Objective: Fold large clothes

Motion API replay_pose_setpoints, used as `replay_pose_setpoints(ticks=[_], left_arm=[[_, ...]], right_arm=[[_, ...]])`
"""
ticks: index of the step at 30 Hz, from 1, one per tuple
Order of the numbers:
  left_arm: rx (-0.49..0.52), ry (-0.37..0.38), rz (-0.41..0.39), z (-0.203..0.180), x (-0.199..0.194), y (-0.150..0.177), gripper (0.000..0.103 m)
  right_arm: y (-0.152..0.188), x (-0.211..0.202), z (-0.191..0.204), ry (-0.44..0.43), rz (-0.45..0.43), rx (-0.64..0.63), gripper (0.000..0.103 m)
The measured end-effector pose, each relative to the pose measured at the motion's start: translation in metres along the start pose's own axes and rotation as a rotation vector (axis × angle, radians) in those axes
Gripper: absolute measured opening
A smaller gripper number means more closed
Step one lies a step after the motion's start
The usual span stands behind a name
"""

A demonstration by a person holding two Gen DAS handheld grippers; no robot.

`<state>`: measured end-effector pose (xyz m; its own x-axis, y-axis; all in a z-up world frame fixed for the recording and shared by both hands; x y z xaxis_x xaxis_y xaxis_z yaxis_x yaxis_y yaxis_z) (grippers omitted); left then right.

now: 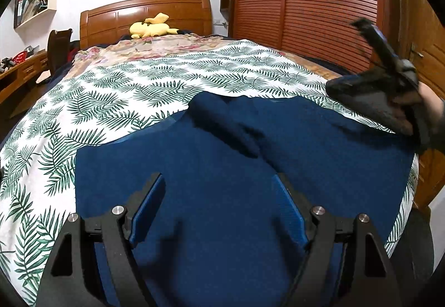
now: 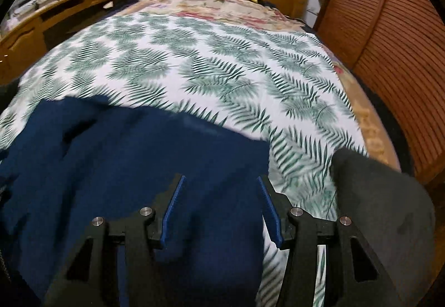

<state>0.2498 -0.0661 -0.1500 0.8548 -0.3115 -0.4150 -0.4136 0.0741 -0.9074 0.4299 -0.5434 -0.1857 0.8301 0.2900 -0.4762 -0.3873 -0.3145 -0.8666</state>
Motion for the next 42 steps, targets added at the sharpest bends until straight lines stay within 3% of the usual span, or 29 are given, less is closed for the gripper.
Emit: replay_pose_setpoints(ticks=[8, 13, 22, 29, 35, 37, 42], left_arm=[[0.001, -0.006, 0.0, 0.0, 0.0, 0.001, 0.079], [0.009, -0.014, 0.002, -0.001, 0.0, 0.002, 0.079], [0.022, -0.02, -0.002, -0.006, -0.012, 0.0, 0.079], [0.019, -0.05, -0.02, -0.013, -0.049, -0.003, 0.079], [0.017, -0.082, 0.017, -0.016, -0.078, 0.008, 0.079], [0.02, -0.083, 0.032, -0.017, -0.082, 0.012, 0.071], [0.028, -0.102, 0.056, -0.015, -0.091, 0.023, 0.062]], right_arm=[[0.055, -0.079, 0.001, -0.06, -0.009, 0.021, 0.054], [0.082, -0.113, -0.004, -0.055, -0.006, 0.052, 0.054], [0.155, -0.114, -0.022, -0.058, 0.071, 0.125, 0.054], [0.153, -0.125, -0.023, -0.054, 0.025, 0.133, 0.054], [0.141, -0.169, -0.024, -0.033, -0.083, 0.091, 0.054], [0.136, -0.181, -0.02, -0.049, -0.114, 0.097, 0.054], [0.123, -0.191, -0.003, -0.106, -0.158, 0.114, 0.054]])
Point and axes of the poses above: each gripper's, at about its wrist camera, not at the fingertips, and x roughly the way its jaws point, z to its left, y to its underside, the point moved 4 cm from there along x, roughly the way its jaws point, and after that the axes turned 11 degrees about -z, right-handed, at the moved point
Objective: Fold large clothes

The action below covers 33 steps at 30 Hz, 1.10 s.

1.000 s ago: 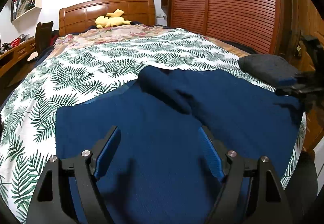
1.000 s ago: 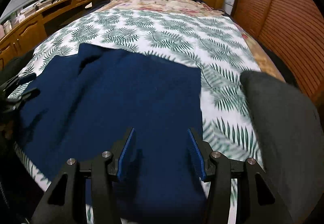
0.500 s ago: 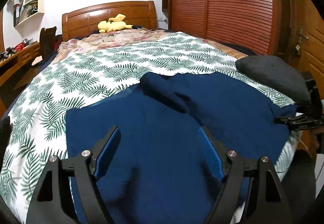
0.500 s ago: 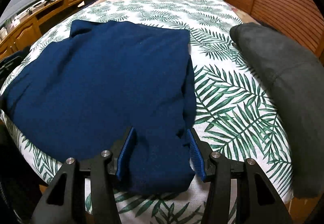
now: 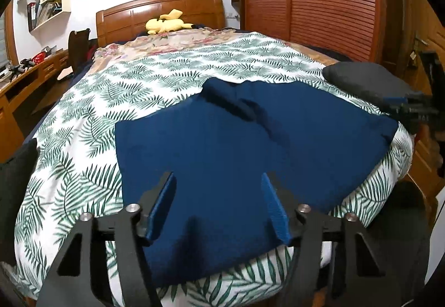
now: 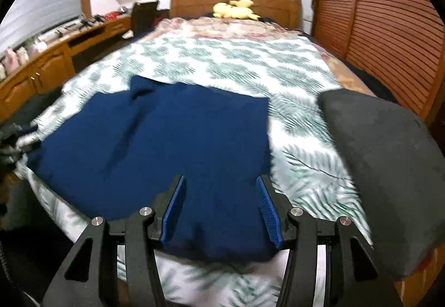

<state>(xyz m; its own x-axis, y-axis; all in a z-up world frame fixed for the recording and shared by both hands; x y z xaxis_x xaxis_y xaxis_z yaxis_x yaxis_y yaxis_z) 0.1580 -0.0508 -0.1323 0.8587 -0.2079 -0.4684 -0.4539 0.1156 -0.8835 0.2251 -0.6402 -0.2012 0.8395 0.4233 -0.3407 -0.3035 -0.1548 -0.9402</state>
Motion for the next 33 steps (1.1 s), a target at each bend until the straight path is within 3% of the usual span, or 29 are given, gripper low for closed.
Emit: replay_pose_setpoints(ticks=[8, 16, 22, 33], left_arm=[[-0.034, -0.092, 0.075, 0.028, -0.009, 0.027, 0.062], [-0.085, -0.13, 0.11, 0.062, -0.021, 0.049, 0.062], [-0.135, -0.122, 0.134, 0.075, -0.021, 0.067, 0.062], [-0.214, -0.072, 0.144, 0.073, -0.015, 0.079, 0.062]], right_arm=[[-0.001, 0.021, 0.057, -0.137, -0.005, -0.038, 0.054], [0.024, 0.059, 0.11, -0.254, 0.055, -0.052, 0.054], [0.038, 0.098, 0.122, -0.237, 0.119, -0.086, 0.054], [0.046, 0.089, 0.127, -0.238, 0.073, -0.092, 0.054]])
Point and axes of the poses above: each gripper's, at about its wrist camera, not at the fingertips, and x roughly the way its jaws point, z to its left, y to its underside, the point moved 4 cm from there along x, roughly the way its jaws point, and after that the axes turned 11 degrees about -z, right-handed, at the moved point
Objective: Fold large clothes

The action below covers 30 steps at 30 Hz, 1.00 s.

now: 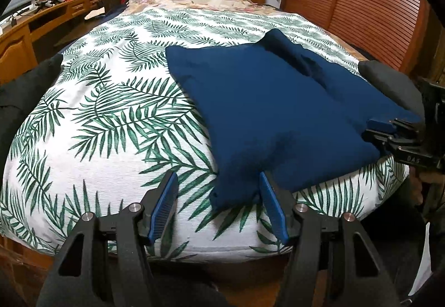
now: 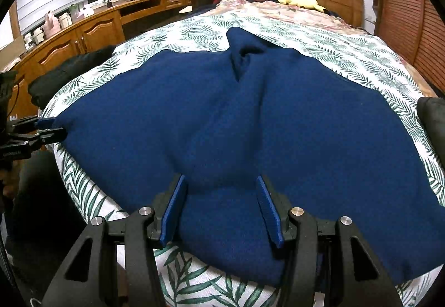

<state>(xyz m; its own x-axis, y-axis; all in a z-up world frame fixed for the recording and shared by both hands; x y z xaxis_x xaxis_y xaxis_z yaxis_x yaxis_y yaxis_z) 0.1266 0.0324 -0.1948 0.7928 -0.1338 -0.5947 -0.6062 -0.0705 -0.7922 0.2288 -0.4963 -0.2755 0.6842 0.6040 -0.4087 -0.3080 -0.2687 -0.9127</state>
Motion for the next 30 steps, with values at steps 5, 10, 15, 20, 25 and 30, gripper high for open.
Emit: replay_pose_setpoints(ticks=[5, 10, 15, 20, 25, 30], left_arm=[[-0.004, 0.009, 0.0, -0.006, 0.0, 0.0, 0.062], [0.011, 0.054, 0.014, -0.013, 0.002, -0.003, 0.035], [0.042, 0.049, 0.0, -0.021, -0.006, -0.014, 0.018], [0.095, 0.029, -0.066, -0.035, -0.019, -0.031, 0.013], [0.142, 0.028, -0.12, -0.053, -0.032, -0.055, 0.012], [0.201, 0.065, -0.19, -0.085, -0.045, -0.095, 0.011]], right_arm=[[0.008, -0.006, -0.006, -0.001, -0.023, 0.011, 0.055], [0.011, -0.008, -0.008, -0.008, -0.039, 0.015, 0.055], [0.013, -0.01, -0.009, -0.015, -0.052, 0.017, 0.055], [0.012, -0.011, -0.01, -0.023, -0.048, 0.014, 0.055], [0.008, -0.016, -0.013, -0.03, -0.037, 0.026, 0.055], [0.003, -0.037, -0.03, 0.009, -0.057, 0.057, 0.055]])
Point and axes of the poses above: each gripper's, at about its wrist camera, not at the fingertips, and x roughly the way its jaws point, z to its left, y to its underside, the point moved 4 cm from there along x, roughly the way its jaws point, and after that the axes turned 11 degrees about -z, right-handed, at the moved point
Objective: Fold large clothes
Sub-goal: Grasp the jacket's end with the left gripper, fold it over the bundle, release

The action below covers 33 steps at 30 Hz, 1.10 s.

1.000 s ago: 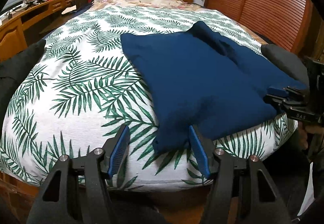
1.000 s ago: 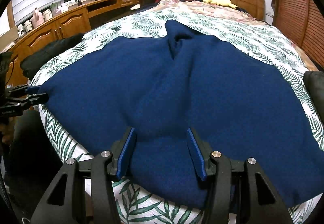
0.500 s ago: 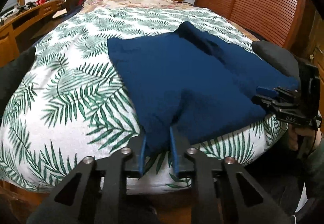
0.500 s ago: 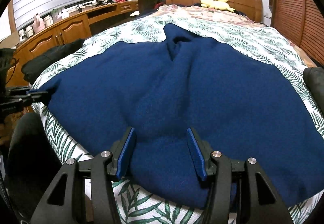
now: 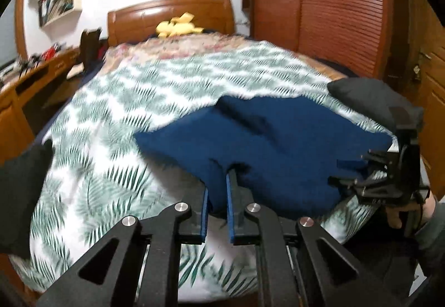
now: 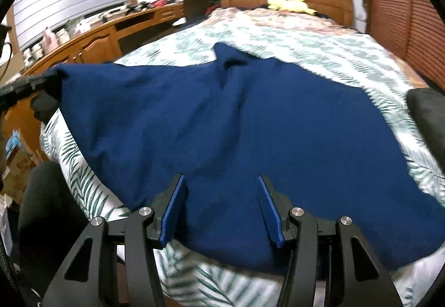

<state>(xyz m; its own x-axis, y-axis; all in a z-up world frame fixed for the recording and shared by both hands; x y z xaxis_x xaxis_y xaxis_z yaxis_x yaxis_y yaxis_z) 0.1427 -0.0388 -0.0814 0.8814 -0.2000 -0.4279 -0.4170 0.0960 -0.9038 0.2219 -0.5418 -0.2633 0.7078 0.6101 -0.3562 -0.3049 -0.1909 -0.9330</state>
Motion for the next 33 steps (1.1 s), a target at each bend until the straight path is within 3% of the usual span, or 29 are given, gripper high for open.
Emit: replay_pose_setpoints(ticks=[7, 12, 20, 26, 29, 31, 33], left_arm=[[0.124, 0.122, -0.08, -0.078, 0.023, -0.068, 0.01], [0.199, 0.246, -0.063, -0.152, 0.056, -0.091, 0.009], [0.186, 0.442, -0.001, -0.241, 0.095, -0.094, 0.009], [0.183, 0.414, 0.079, -0.254, 0.119, -0.075, 0.01], [0.173, 0.399, 0.075, -0.251, 0.115, -0.075, 0.024], [0.176, 0.373, 0.043, -0.246, 0.108, -0.079, 0.051], [0.168, 0.354, 0.017, -0.237, 0.104, -0.081, 0.068]], right_arm=[[-0.009, -0.059, -0.051, 0.086, -0.078, 0.053, 0.055], [-0.013, -0.111, -0.085, 0.157, -0.142, 0.066, 0.055], [-0.003, -0.165, -0.118, 0.245, -0.171, 0.077, 0.055], [0.003, -0.167, -0.118, 0.269, -0.149, 0.092, 0.055], [0.002, -0.162, -0.116, 0.265, -0.14, 0.097, 0.055], [0.0, -0.164, -0.116, 0.259, -0.141, 0.097, 0.055], [-0.004, -0.162, -0.112, 0.25, -0.142, 0.094, 0.055]])
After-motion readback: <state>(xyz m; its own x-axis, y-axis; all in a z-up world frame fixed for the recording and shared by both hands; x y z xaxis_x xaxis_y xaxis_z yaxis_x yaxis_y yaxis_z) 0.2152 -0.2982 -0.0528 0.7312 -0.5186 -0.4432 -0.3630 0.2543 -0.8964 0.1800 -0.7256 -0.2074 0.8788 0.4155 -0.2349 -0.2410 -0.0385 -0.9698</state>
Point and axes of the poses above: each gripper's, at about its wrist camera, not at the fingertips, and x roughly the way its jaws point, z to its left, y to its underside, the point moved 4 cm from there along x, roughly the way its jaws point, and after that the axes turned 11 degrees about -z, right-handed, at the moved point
